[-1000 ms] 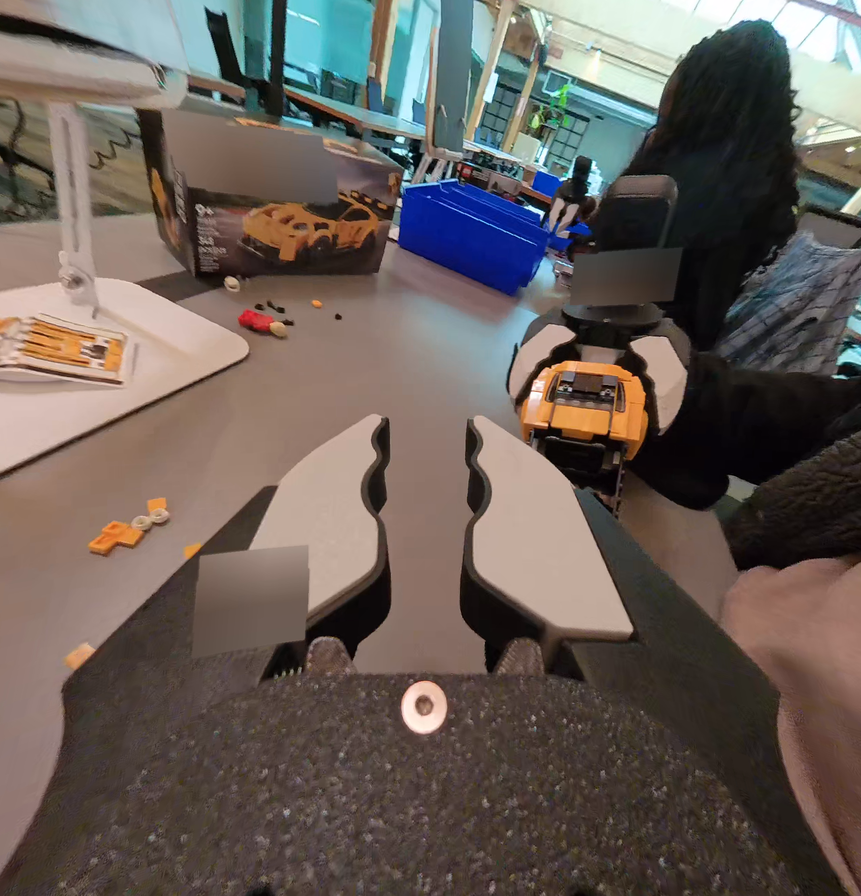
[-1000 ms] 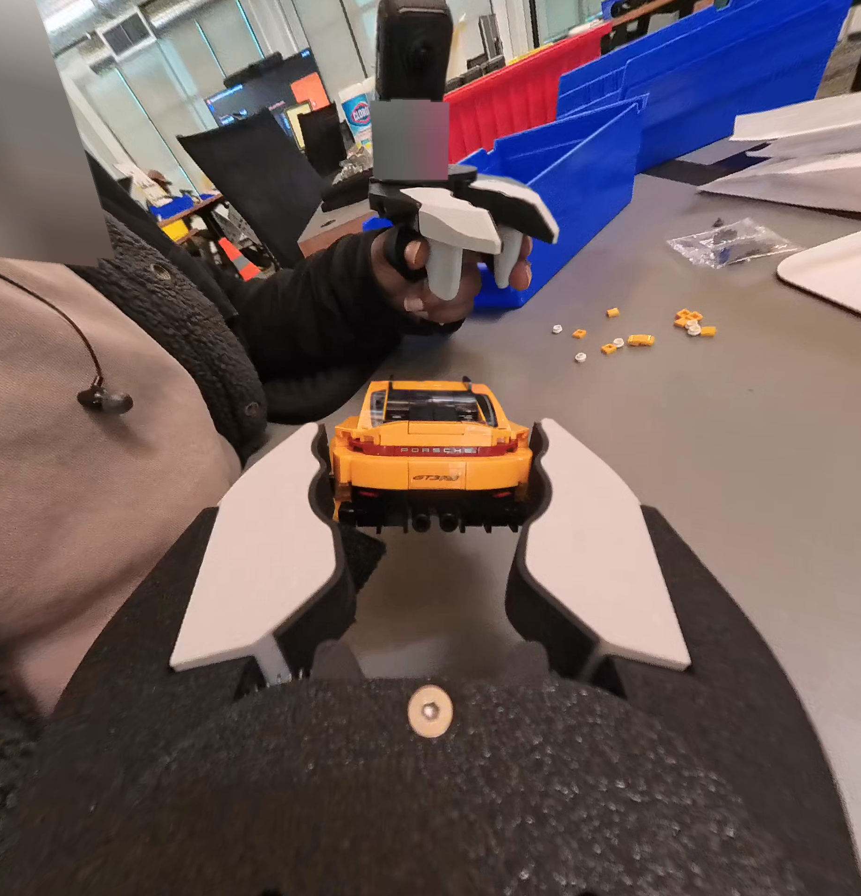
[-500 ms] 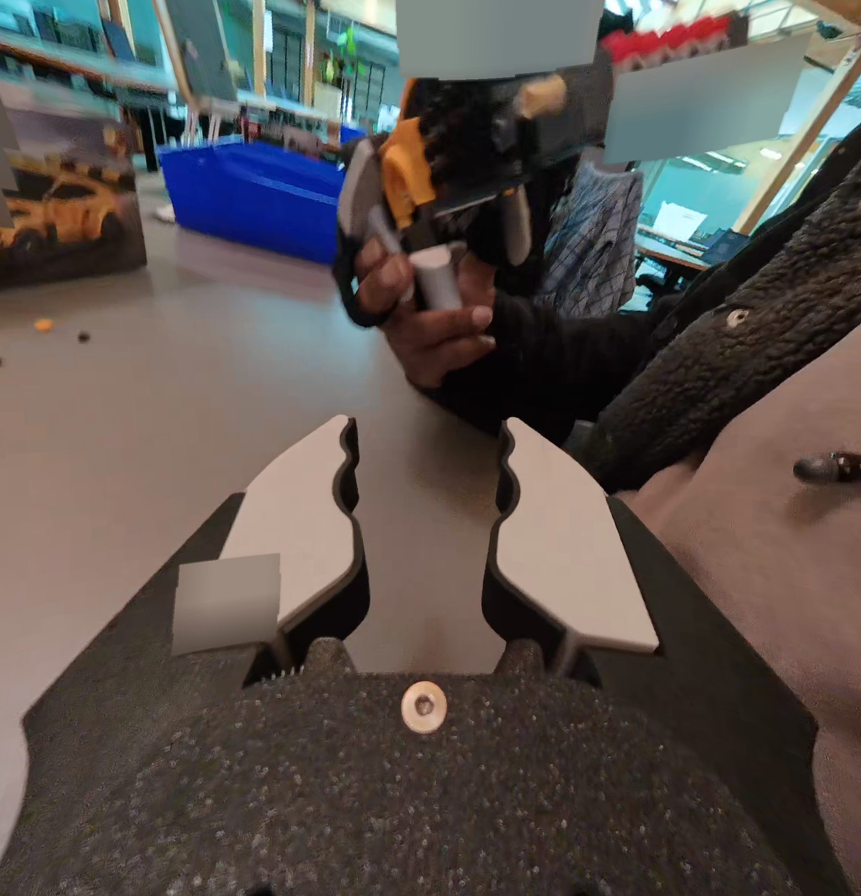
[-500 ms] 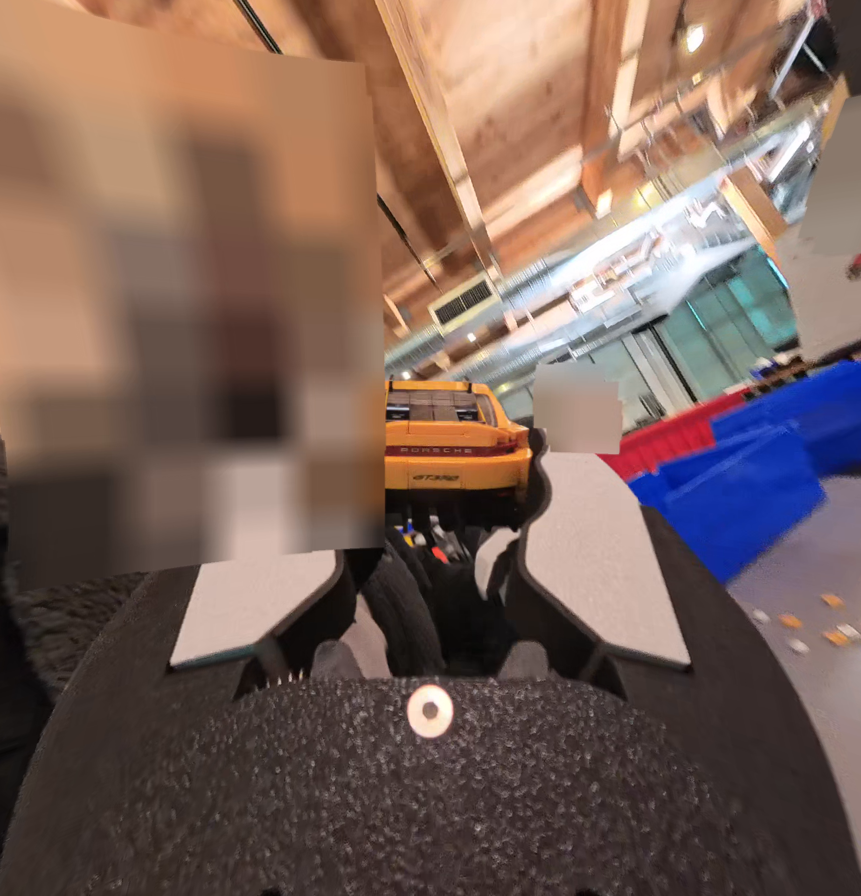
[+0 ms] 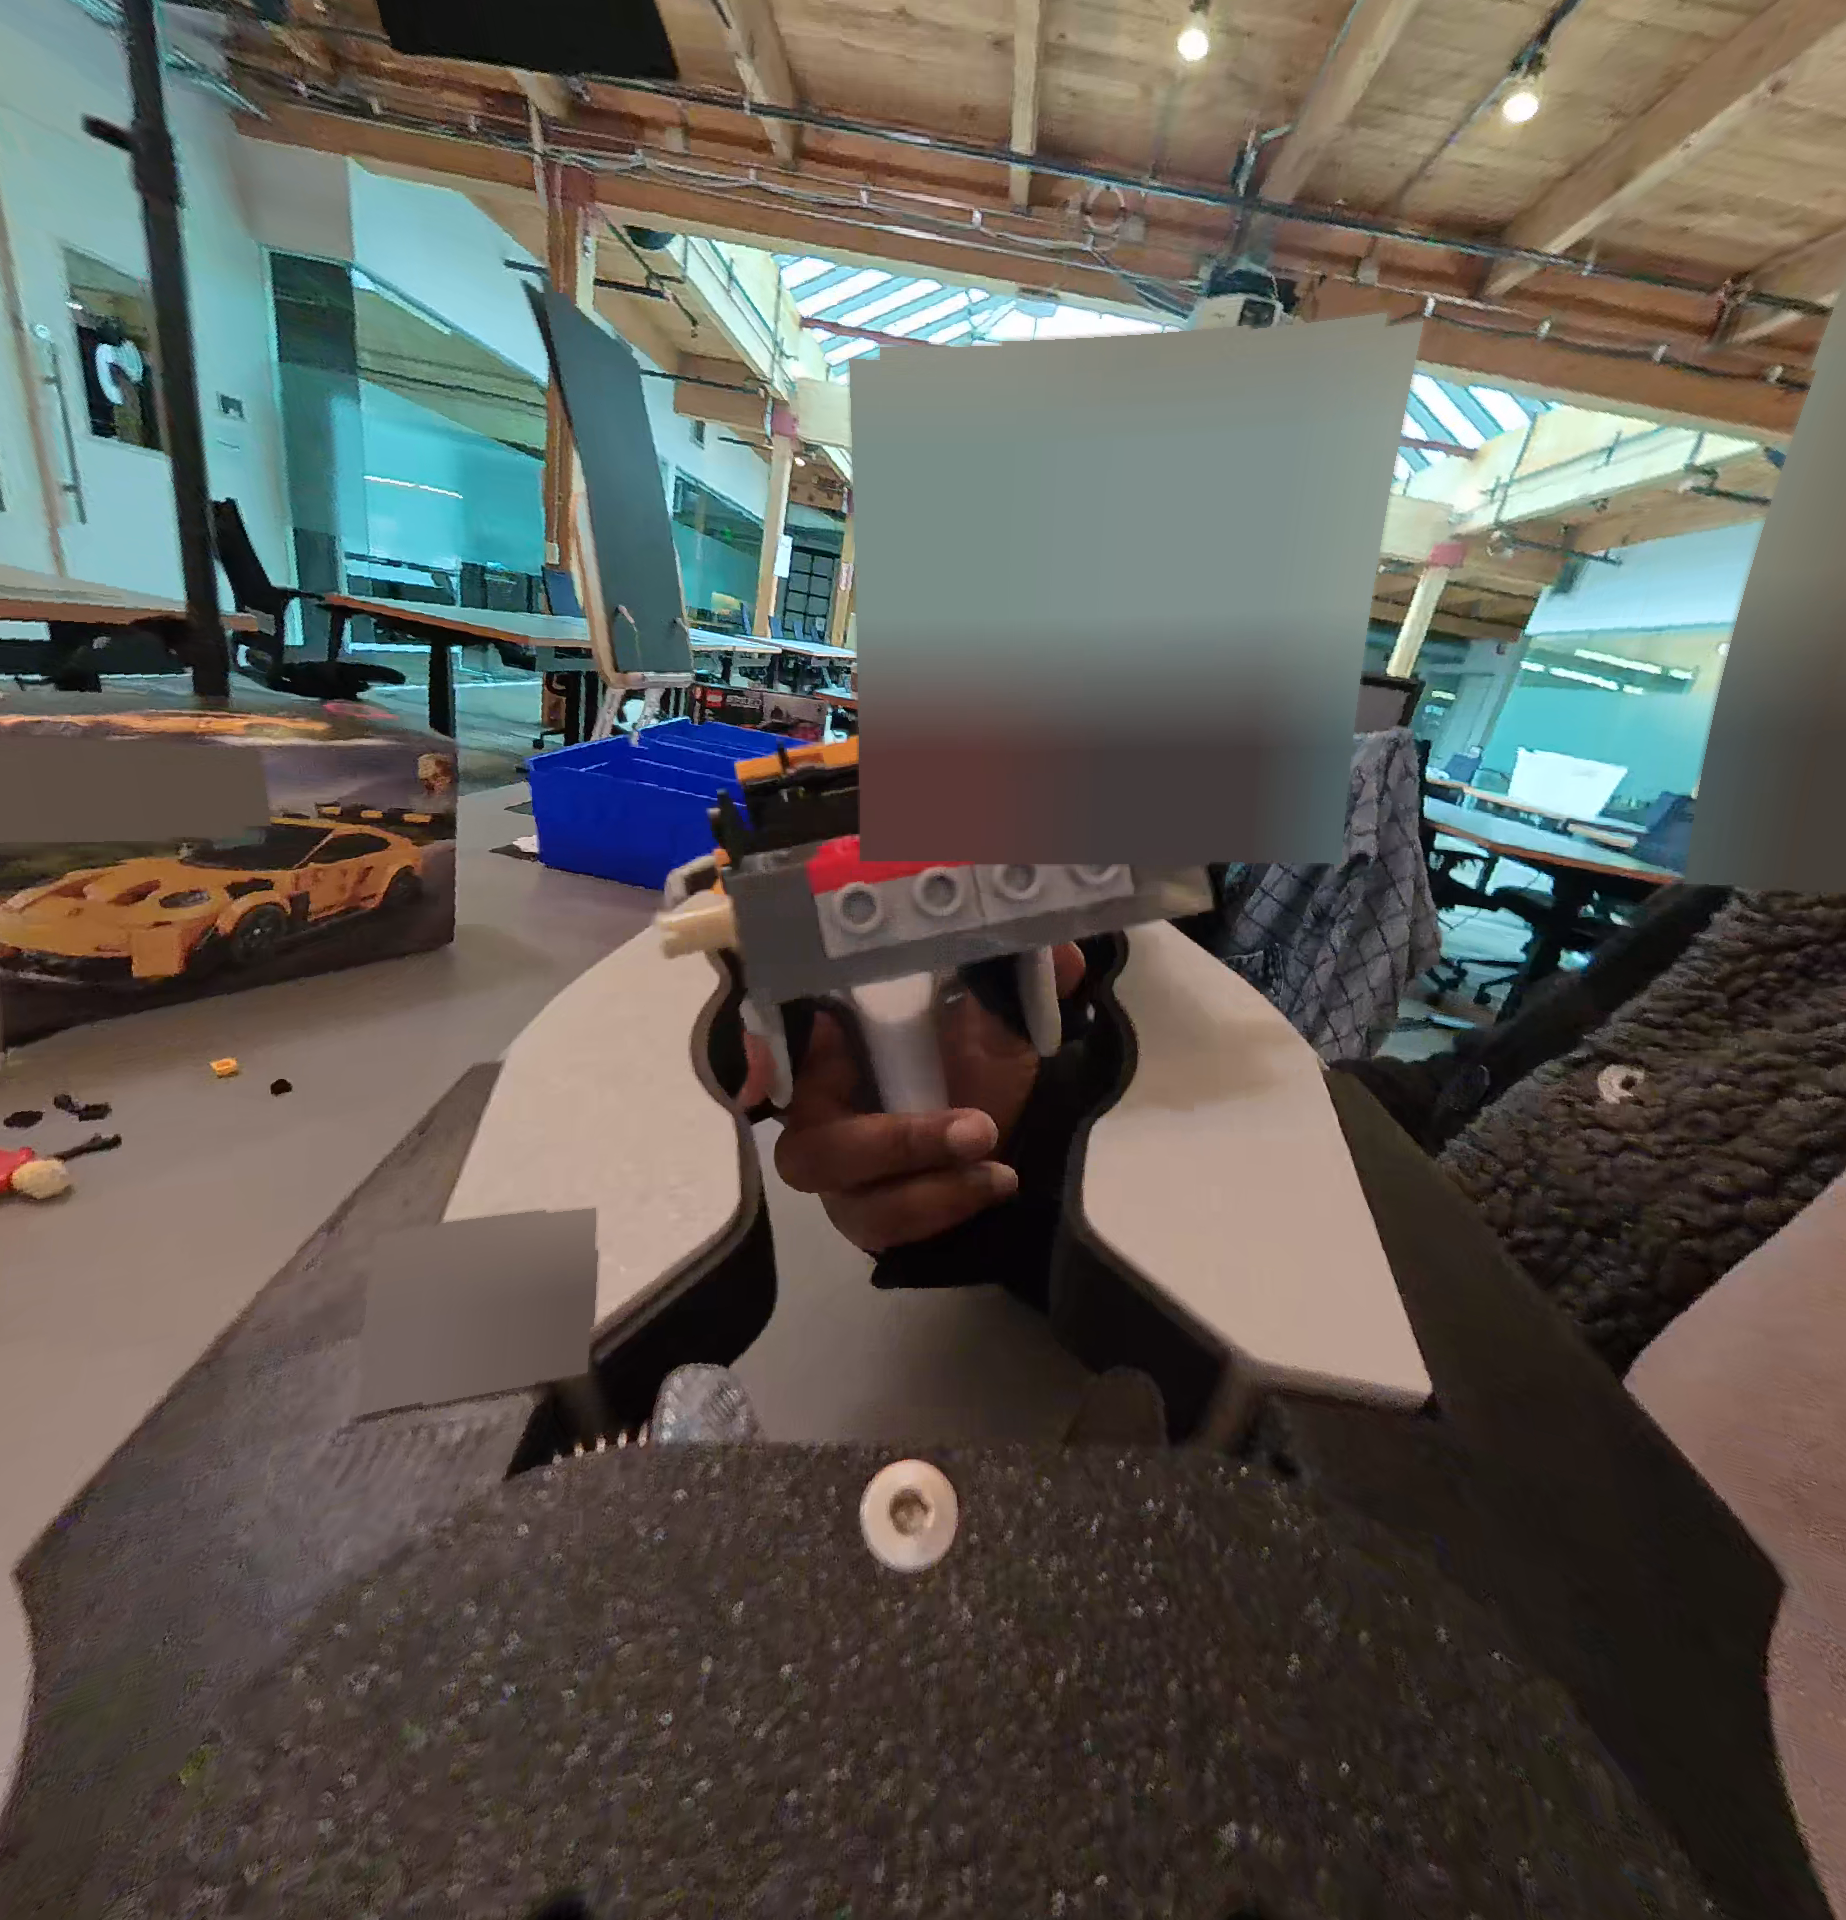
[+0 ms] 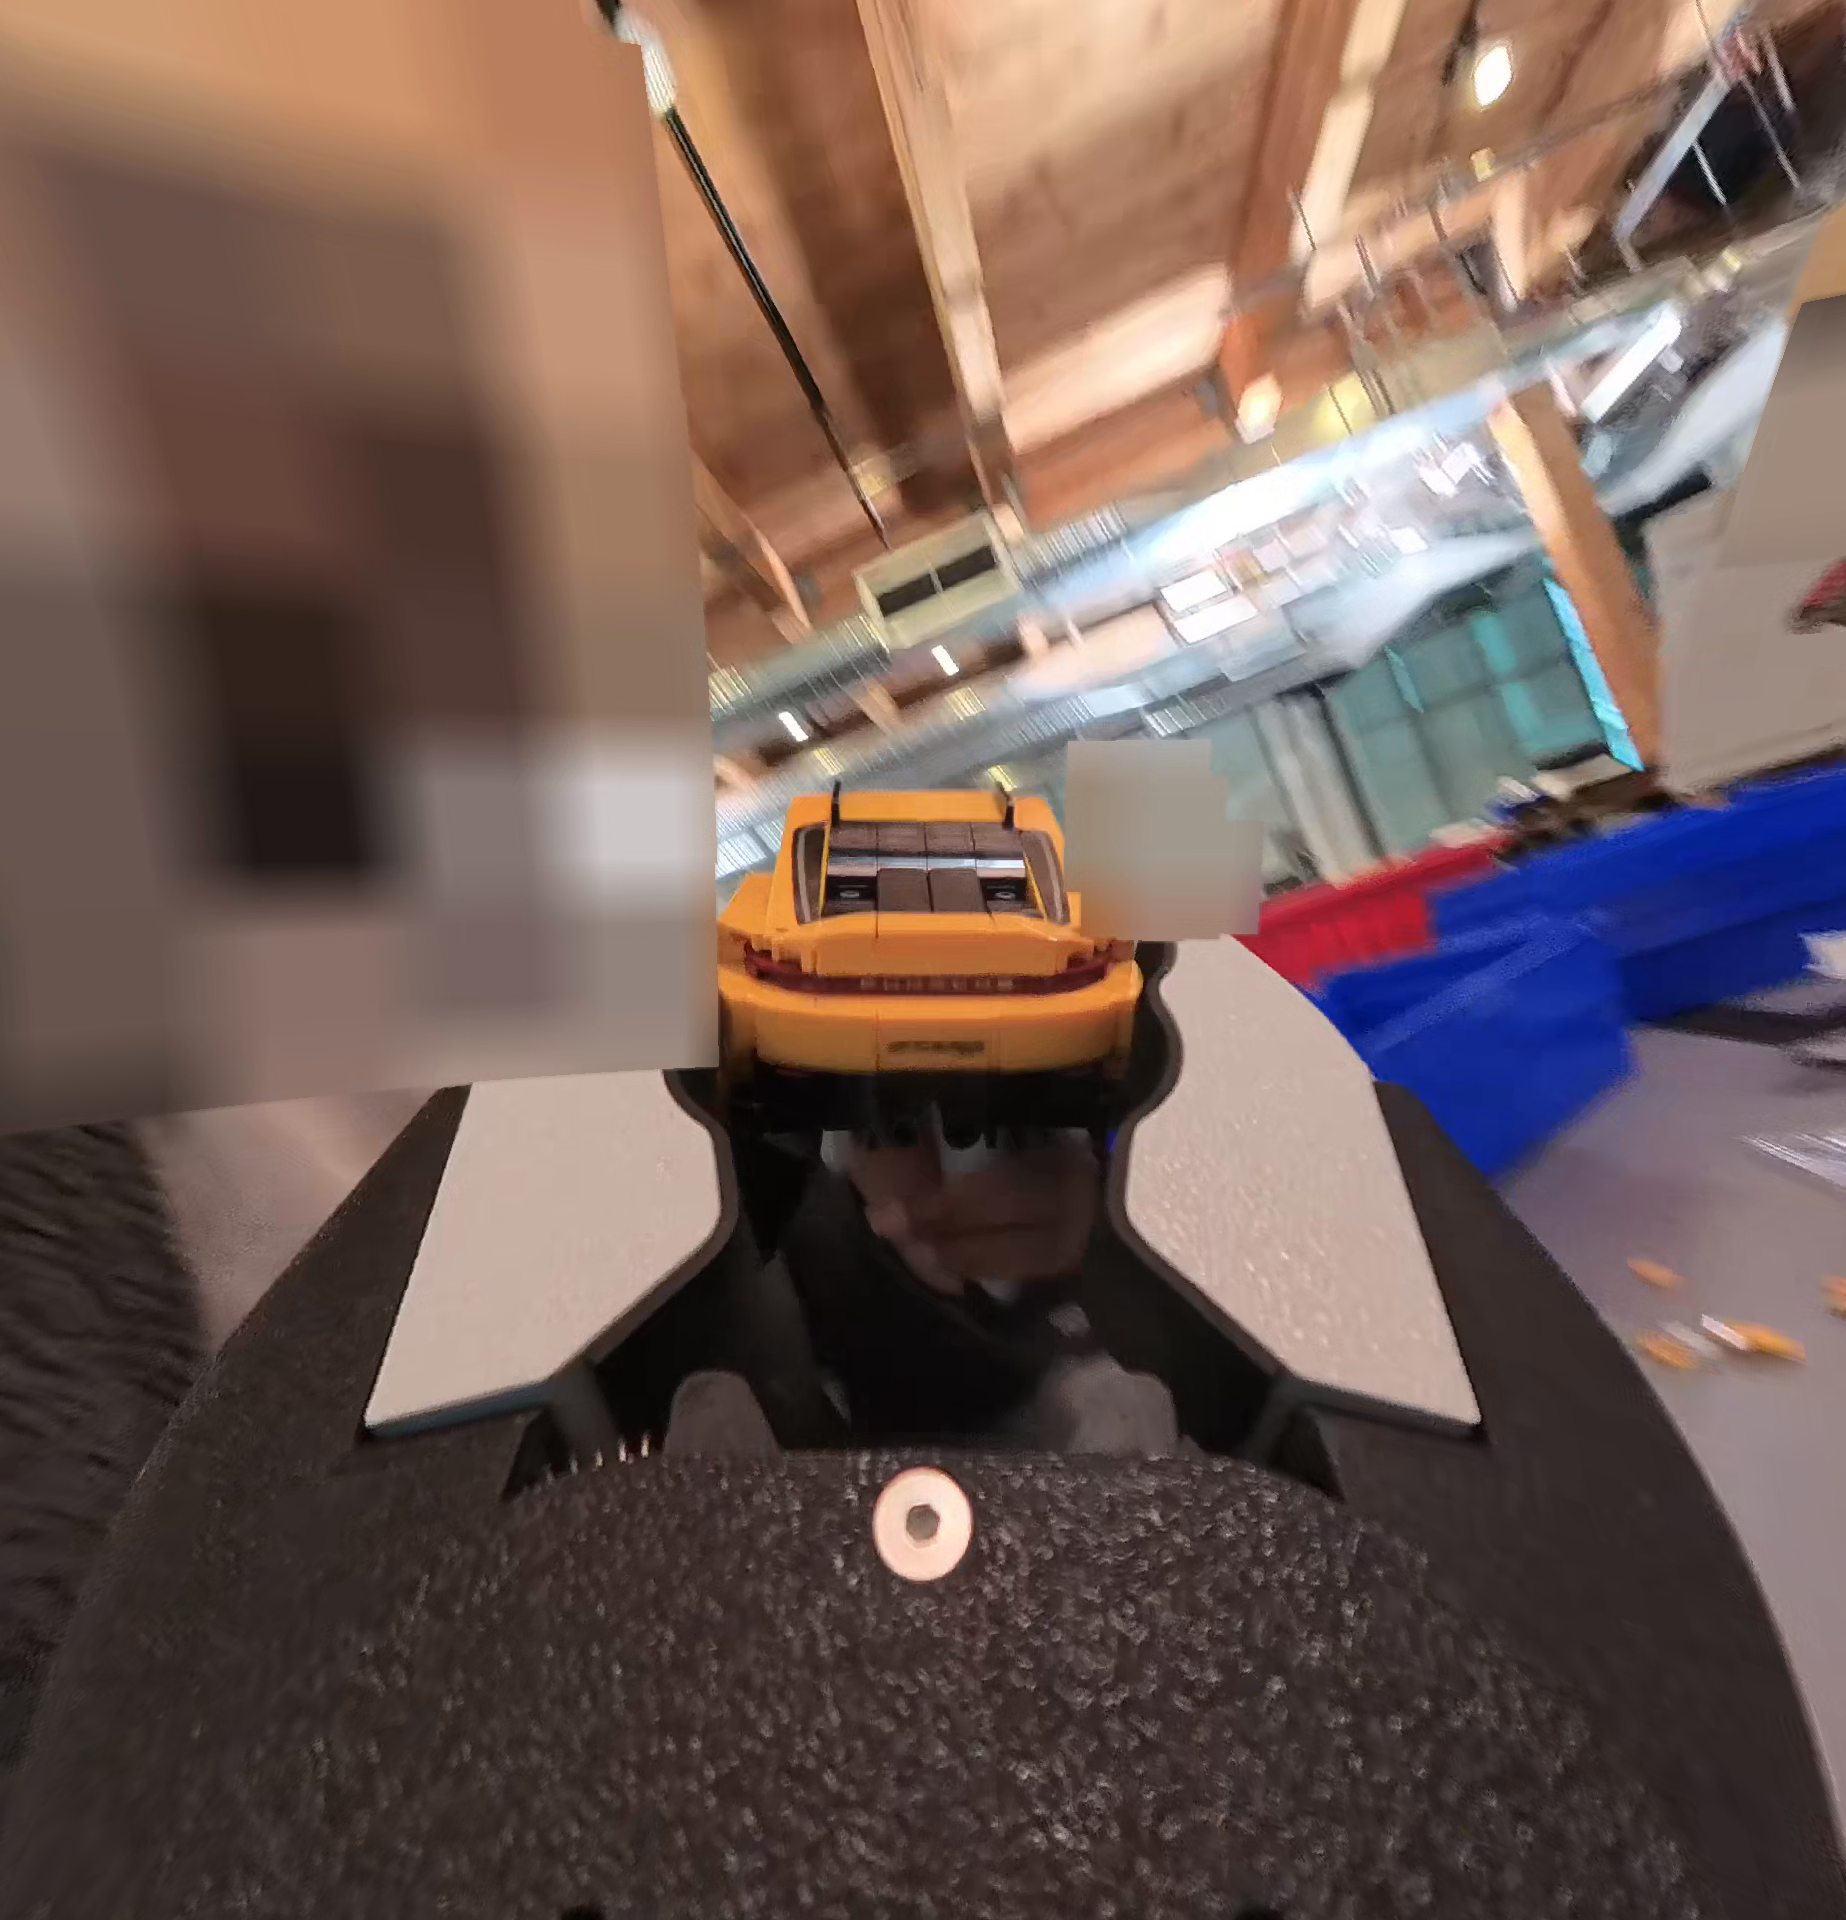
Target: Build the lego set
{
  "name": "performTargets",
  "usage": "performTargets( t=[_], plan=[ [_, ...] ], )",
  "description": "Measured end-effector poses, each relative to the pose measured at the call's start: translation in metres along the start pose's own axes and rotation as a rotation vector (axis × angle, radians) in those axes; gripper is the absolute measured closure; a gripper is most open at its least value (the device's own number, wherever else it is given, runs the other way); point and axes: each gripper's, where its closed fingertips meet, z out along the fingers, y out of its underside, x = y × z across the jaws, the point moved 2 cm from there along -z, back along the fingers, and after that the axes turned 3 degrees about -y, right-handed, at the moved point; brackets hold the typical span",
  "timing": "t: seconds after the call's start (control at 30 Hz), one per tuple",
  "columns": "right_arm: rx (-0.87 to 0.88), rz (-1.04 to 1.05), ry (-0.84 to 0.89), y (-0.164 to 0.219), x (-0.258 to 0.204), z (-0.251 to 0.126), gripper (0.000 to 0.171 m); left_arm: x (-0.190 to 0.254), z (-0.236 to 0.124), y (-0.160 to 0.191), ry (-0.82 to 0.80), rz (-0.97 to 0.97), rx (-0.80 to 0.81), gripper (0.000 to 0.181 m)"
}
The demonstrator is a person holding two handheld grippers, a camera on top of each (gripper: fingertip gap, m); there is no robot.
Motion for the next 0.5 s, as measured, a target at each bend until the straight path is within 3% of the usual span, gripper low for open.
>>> performTargets(
  t=[0.03,0.23,0.3,0.5],
  plan=[
    [-0.054,-0.032,0.027,0.006,0.002,0.000,0.092,-0.004,-0.001,0.000,-0.013,-0.009,0.012,0.116],
    [-0.221,-0.142,0.106,0.027,0.009,0.002,0.092,-0.013,-0.014,0.001,0.030,0.007,0.032,0.118],
    [-0.276,-0.198,0.137,0.032,0.010,0.002,0.092,-0.012,-0.018,0.001,0.093,-0.037,0.052,0.108],
    [-0.416,-0.347,0.194,0.045,0.009,0.006,0.092,-0.015,-0.029,0.006,0.153,0.046,0.044,0.116]
  ],
)
